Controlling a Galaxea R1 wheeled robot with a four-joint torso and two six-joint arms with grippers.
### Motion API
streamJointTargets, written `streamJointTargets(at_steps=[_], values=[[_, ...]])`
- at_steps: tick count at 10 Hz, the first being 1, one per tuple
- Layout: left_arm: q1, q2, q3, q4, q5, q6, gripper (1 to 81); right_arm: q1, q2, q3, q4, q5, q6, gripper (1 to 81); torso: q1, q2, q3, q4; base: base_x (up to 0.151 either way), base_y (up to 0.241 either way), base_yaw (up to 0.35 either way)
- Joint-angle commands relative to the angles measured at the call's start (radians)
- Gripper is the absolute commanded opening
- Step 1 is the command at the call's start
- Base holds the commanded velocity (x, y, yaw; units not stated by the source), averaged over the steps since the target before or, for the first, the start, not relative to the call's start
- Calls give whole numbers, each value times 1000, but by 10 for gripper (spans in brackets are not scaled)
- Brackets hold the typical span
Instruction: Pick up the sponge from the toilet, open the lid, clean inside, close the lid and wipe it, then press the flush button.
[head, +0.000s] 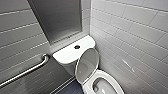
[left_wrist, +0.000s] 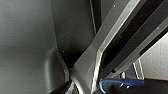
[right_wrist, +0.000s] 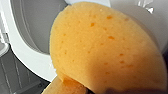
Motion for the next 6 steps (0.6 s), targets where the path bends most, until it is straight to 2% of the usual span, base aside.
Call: streamJointTargets(at_steps=[1,6], values=[[3,-13,33,2,65,4,811,4,-105,60,-9,-63,3,10,0,0,0,0,0,0,0],[-23,-13,33,-5,65,-5,811,-133,-114,-8,-14,-22,2,10,0,0,0,0,0,0,0]])
